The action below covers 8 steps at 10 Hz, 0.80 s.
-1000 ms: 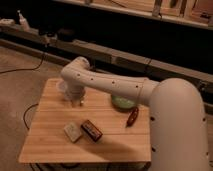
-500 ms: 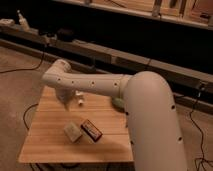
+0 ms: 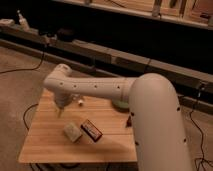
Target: Wipe the white sponge on the table
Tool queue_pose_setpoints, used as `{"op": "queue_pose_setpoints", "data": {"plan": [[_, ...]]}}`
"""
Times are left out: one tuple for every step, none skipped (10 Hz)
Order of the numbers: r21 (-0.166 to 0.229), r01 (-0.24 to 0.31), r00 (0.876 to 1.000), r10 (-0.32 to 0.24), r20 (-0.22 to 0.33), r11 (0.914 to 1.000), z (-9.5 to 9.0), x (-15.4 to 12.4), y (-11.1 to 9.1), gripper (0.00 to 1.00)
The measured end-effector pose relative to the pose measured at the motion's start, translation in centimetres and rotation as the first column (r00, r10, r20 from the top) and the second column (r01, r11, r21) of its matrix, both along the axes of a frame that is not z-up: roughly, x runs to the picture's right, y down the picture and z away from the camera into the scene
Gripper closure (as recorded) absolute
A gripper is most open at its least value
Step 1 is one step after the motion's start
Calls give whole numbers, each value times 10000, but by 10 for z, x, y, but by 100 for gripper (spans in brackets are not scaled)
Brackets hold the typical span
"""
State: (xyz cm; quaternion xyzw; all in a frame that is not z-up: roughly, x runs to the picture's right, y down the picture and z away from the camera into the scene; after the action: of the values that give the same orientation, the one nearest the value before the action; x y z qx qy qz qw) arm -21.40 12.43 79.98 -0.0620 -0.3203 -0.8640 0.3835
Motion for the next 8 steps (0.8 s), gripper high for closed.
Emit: {"op": "queue_pose_setpoints", "data": {"plan": [[-124, -273, 9996, 274, 95, 9996, -2, -7, 17, 30], [-191, -236, 9997, 236, -22, 9995, -1, -7, 35, 30], [-260, -139, 9999, 137, -103, 9996, 0, -7, 46, 30], [-280, 48, 9995, -57, -321, 9996, 3, -6, 60, 30], [-263, 123, 9979, -139, -639, 9996, 8, -1, 68, 30], [-282, 153, 9968, -174, -779, 9995, 9, 1, 72, 30], [-283, 150, 9968, -171, -777, 9995, 9, 1, 72, 30], [-288, 152, 9968, -174, -776, 9995, 9, 1, 72, 30]]}}
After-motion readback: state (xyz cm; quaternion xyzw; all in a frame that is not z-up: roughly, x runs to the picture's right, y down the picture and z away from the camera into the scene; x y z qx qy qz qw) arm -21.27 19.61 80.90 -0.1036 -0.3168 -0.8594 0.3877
